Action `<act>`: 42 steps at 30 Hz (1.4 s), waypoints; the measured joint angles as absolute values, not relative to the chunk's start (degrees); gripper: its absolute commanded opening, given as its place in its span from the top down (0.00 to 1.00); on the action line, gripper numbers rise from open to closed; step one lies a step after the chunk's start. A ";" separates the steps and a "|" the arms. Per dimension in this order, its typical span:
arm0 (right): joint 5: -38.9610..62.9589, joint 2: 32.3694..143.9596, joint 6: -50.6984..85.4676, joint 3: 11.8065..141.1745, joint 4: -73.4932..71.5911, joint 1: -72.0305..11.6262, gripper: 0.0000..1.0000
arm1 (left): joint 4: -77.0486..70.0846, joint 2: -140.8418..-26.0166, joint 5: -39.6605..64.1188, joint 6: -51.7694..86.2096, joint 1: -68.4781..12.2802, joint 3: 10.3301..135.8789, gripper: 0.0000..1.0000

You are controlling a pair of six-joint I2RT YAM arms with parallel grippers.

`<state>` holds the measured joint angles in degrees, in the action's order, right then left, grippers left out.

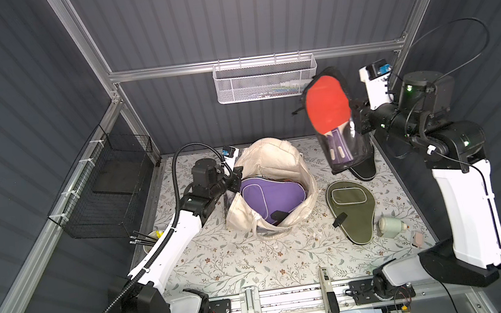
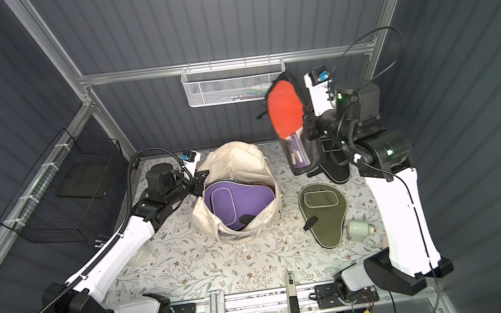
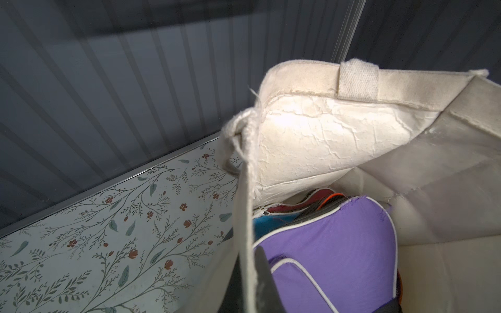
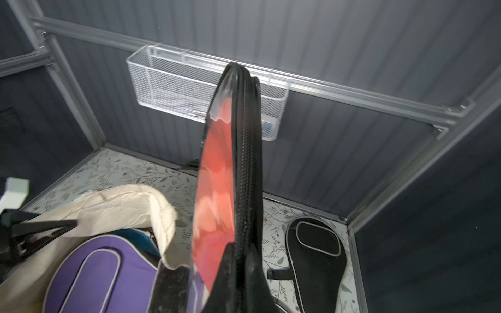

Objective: Remove the ping pong set from the canvas bag
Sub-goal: Place the ping pong set at the center of the board.

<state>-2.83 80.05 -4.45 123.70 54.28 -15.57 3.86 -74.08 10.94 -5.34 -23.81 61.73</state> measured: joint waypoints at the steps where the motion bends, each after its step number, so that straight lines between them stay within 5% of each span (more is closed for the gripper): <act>1: -2.26 78.81 -3.70 121.01 53.71 -13.45 1.00 | 3.84 -74.17 11.11 -5.32 -23.81 61.78 1.00; 7: 3.16 74.87 0.51 102.13 47.79 -5.32 1.00 | 3.86 -74.17 11.16 -5.30 -23.81 61.78 1.00; 13: 11.44 82.63 4.56 91.02 39.44 -2.09 1.00 | 3.81 -74.28 11.18 -5.30 -23.81 61.80 1.00; 30: 29.58 111.11 17.39 94.83 13.69 2.02 1.00 | 3.38 -76.53 12.03 -5.32 -23.81 63.00 1.00; 42: 32.77 125.01 14.59 98.76 15.57 6.96 1.00 | 3.44 -76.66 12.08 -5.30 -23.79 63.26 1.00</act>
